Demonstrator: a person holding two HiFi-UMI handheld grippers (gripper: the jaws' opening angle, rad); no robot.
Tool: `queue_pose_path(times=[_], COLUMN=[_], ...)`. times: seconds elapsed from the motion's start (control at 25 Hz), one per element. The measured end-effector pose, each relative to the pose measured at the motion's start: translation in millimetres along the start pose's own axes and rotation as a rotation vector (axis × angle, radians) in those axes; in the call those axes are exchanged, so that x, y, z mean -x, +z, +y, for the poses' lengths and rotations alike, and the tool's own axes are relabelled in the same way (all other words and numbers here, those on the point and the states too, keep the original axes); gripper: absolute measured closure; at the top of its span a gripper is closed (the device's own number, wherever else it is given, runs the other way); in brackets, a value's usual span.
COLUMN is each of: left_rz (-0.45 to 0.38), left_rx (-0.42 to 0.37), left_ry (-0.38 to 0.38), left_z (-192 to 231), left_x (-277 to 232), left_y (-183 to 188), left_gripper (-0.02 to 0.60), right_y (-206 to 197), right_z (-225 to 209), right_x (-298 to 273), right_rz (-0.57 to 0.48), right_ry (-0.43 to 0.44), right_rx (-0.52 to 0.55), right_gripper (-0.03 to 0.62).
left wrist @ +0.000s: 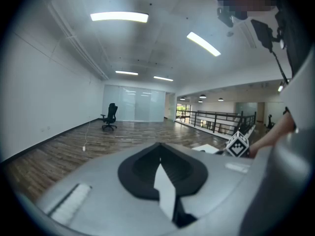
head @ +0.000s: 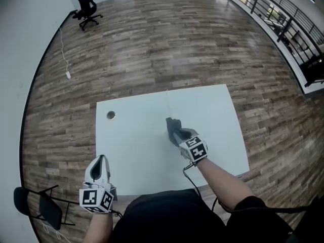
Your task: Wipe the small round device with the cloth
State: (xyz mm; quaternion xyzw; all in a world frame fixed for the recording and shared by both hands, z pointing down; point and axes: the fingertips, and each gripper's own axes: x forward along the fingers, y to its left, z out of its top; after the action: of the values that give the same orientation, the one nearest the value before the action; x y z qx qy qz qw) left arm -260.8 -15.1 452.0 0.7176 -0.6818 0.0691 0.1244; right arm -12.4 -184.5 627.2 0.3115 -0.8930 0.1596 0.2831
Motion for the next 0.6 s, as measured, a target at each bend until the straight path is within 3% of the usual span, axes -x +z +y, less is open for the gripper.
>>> queue_pose_path(times=[0.6], left_rz=[-0.001], left_rx=[0.02], left_ry=[0.051], left_z=[15.8], left_x=[18.2], left_y=[-5.6], left_gripper=[0.574], right_y=[-38.8], right_z=[35.6], right_x=[-14.2], right_rz=[0.11], right_ry=[0.099], right_rx=[-0.016], right_gripper=[0.534])
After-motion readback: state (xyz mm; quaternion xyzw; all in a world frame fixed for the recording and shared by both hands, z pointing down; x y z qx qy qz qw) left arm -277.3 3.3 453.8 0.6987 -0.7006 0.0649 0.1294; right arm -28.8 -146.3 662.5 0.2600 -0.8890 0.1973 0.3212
